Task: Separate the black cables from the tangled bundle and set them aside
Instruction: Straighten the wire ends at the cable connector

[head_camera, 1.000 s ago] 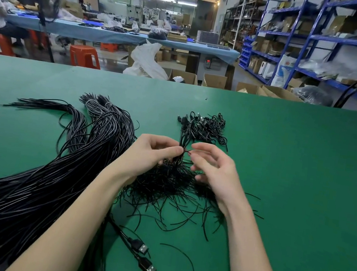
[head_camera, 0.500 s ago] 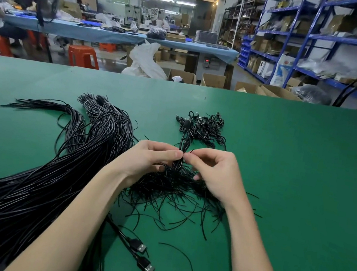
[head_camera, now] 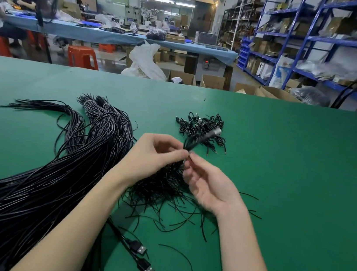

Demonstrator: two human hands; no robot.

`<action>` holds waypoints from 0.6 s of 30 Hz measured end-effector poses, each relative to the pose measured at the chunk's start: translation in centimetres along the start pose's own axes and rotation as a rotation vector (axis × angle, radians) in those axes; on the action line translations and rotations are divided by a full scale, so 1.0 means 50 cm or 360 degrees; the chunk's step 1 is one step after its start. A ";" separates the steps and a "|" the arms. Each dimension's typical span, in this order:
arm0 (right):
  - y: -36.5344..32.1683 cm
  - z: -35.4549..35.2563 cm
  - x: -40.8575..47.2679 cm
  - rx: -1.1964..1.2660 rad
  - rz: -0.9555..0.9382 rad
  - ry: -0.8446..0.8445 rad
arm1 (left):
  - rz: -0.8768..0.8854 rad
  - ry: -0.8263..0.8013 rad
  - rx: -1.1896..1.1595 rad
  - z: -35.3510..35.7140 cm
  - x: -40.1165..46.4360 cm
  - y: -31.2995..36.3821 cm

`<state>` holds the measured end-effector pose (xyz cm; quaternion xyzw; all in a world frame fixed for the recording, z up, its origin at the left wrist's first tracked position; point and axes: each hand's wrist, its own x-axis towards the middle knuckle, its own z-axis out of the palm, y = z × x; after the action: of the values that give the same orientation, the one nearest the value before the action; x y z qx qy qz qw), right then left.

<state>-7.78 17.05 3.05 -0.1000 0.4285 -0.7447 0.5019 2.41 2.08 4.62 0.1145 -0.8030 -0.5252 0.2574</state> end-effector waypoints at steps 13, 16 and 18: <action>-0.016 0.004 -0.005 -0.1789 -0.1266 0.0538 | -0.0589 -0.0201 -0.0598 -0.009 -0.002 -0.019; -0.013 0.009 0.002 -0.1249 -0.0787 0.0502 | -0.0389 -0.0127 -0.0482 -0.006 -0.003 -0.022; -0.010 0.011 0.000 -0.0378 -0.0194 0.0295 | -0.0198 -0.0101 -0.0435 0.000 -0.005 -0.019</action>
<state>-7.80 16.81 3.76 -0.1154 0.5511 -0.7239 0.3987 2.53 1.77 3.71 0.1111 -0.7230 -0.6480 0.2121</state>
